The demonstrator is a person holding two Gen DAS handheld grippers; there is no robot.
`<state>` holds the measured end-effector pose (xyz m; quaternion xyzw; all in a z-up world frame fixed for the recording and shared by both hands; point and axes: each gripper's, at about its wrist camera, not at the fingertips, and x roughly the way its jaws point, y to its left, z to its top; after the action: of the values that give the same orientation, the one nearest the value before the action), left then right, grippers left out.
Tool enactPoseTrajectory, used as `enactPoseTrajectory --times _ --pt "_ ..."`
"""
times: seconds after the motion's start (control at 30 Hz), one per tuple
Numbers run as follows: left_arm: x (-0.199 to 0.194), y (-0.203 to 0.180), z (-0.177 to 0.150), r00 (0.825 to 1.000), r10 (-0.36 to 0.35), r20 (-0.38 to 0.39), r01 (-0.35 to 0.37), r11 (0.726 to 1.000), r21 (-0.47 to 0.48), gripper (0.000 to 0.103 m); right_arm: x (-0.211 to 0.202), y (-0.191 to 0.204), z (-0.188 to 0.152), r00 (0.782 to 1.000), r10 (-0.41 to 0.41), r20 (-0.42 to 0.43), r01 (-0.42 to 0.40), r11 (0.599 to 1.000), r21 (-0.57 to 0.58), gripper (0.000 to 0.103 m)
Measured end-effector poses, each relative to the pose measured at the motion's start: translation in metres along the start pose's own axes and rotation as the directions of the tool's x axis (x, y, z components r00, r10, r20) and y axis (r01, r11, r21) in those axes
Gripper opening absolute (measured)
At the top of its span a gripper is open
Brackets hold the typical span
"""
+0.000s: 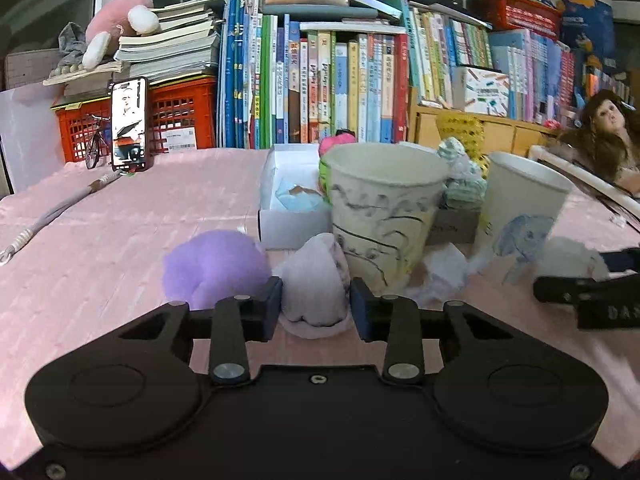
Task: Organize books
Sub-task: 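Grasp the grey knit fabric with the left tool while the right grasps the white fluffy plush ball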
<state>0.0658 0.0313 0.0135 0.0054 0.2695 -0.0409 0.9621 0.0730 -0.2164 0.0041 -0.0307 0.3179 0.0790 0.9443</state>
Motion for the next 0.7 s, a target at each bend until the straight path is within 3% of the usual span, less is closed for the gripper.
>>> enactPoseTrajectory --times 0.2,0.33,0.5,0.7 --pt "-0.040 -0.004 -0.011 0.992 -0.120 -0.024 0.121 0.992 0.039 0.036 -0.018 0.005 -0.006 1.000 0.021 0.013 -0.020 1.000 -0.012 0.079" --pt "-0.040 -0.012 -0.018 0.997 -0.080 -0.006 0.080 0.994 0.076 0.053 -0.032 0.008 -0.011 0.998 0.044 0.054 -0.042 0.999 -0.032 0.087" --pt "-0.028 -0.011 -0.022 0.998 -0.065 0.001 0.065 0.998 -0.005 0.072 -0.031 0.009 -0.012 0.996 0.000 0.092 0.004 0.999 -0.041 0.098" --pt "-0.015 -0.011 -0.029 0.999 -0.041 -0.022 0.041 0.998 -0.041 0.071 -0.028 0.016 -0.019 0.997 -0.025 0.078 0.031 0.997 -0.072 0.098"
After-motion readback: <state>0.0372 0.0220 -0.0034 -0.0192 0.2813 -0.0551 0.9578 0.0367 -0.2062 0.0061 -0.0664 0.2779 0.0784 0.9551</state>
